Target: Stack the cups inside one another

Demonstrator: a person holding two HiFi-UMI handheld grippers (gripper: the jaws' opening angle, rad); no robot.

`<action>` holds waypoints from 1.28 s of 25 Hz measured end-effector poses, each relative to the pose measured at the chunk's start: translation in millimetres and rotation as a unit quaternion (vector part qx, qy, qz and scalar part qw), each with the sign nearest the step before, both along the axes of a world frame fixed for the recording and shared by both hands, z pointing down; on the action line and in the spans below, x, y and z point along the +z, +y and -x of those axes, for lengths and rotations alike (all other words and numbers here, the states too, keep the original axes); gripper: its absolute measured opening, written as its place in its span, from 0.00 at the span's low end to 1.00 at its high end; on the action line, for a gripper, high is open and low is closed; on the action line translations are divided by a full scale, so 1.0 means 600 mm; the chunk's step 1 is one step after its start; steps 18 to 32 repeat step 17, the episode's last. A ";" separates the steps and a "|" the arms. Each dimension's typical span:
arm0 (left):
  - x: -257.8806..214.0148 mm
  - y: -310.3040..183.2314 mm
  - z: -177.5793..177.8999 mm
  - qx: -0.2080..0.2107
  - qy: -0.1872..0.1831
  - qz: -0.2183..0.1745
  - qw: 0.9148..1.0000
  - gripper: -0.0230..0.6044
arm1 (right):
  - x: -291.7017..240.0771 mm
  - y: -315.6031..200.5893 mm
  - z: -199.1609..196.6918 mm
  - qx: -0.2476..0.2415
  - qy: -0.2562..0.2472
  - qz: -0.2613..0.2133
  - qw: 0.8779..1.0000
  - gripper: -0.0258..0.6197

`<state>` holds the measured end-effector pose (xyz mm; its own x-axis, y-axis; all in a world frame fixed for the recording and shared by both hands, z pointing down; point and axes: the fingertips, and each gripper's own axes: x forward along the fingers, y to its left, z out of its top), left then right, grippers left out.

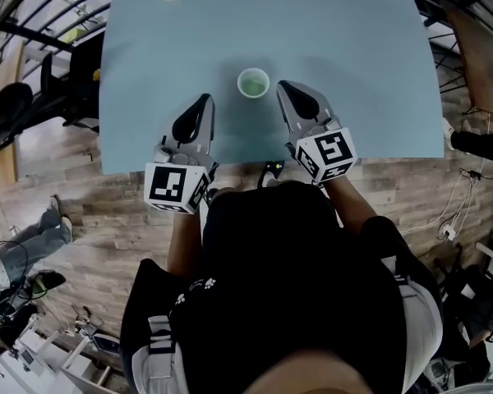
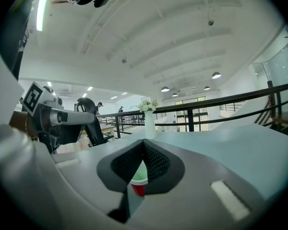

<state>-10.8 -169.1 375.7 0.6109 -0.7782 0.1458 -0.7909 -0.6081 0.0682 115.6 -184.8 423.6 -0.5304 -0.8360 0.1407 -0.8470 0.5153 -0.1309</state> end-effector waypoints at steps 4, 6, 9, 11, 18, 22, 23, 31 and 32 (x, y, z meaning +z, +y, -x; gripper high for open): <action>0.004 0.002 0.000 -0.002 -0.001 0.004 1.000 0.02 | -0.001 0.001 0.001 -0.003 -0.004 0.003 1.000 0.06; 0.002 0.002 -0.001 -0.002 -0.001 0.004 1.000 0.02 | -0.002 -0.001 0.001 -0.003 -0.006 0.002 1.000 0.06; 0.005 0.003 0.000 -0.003 -0.002 0.006 1.000 0.02 | -0.002 -0.001 0.000 -0.003 -0.007 0.002 1.000 0.06; 0.004 0.004 0.000 -0.004 -0.003 0.005 1.000 0.02 | -0.002 -0.002 0.000 -0.004 -0.007 0.001 1.000 0.06; 0.000 0.006 -0.006 -0.005 -0.002 0.004 1.000 0.02 | -0.005 0.001 -0.004 -0.005 -0.008 0.001 1.000 0.06; 0.000 0.006 -0.006 -0.005 -0.002 0.004 1.000 0.02 | -0.005 0.001 -0.004 -0.005 -0.008 0.001 1.000 0.06; 0.000 0.006 -0.006 -0.005 -0.002 0.004 1.000 0.02 | -0.005 0.001 -0.004 -0.005 -0.008 0.001 1.000 0.06; 0.000 0.006 -0.006 -0.005 -0.002 0.004 1.000 0.02 | -0.005 0.001 -0.004 -0.005 -0.008 0.001 1.000 0.06; 0.000 0.006 -0.006 -0.005 -0.002 0.004 1.000 0.02 | -0.005 0.001 -0.004 -0.005 -0.008 0.001 1.000 0.06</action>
